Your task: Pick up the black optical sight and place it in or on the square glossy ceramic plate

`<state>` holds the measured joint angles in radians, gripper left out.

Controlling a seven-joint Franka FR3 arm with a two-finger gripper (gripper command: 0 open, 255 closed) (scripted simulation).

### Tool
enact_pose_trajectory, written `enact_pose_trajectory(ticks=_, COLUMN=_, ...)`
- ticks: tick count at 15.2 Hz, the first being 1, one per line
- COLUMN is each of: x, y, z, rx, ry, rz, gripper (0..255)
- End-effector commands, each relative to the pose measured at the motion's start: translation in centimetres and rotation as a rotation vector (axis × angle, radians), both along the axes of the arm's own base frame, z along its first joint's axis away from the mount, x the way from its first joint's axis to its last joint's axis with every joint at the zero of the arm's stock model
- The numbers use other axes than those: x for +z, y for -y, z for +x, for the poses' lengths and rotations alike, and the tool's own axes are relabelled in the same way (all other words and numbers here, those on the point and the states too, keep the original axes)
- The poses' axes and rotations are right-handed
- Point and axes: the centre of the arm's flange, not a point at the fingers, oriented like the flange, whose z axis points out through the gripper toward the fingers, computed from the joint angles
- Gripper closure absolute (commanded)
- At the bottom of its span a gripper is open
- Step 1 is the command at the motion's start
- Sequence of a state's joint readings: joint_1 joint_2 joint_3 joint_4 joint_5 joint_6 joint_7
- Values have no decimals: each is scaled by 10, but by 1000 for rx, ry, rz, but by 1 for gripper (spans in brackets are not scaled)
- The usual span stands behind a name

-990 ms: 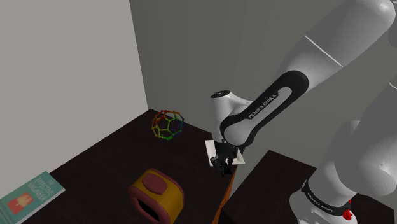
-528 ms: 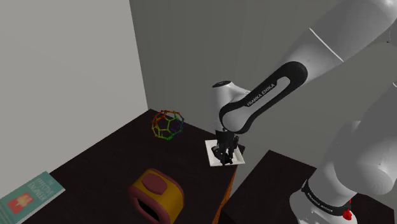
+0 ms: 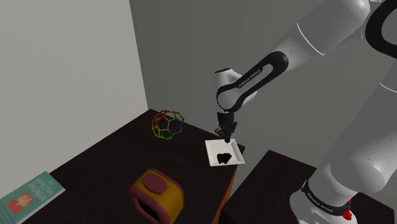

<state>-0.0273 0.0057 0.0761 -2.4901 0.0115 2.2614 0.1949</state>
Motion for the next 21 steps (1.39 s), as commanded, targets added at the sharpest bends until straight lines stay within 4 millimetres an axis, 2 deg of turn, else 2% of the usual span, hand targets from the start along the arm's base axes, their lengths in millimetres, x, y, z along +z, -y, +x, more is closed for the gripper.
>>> enact_pose_trajectory(ticks=1, x=-4, y=9, z=5, rx=1, ry=0, rz=0, gripper=255)
enact_pose_trajectory(ticks=2, x=-2, y=4, z=3, rx=0, ry=0, rz=0, gripper=255)
enact_pose_trajectory(ticks=3, x=-2, y=4, z=3, rx=0, ry=0, rz=0, gripper=0)
enact_pose_trajectory(ticks=7, x=-45, y=5, z=-47, rx=194, ry=176, rz=95, gripper=0)
enact_pose_trajectory(ticks=9, x=-65, y=7, z=-65, rx=277, ry=251, rz=135, gripper=0)
enact_pose_trajectory(ticks=16, x=-102, y=3, z=-65, rx=277, ry=251, rz=135, gripper=0)
enact_pose_trajectory(ticks=21, x=-105, y=3, z=-65, rx=277, ry=251, rz=135, gripper=0)
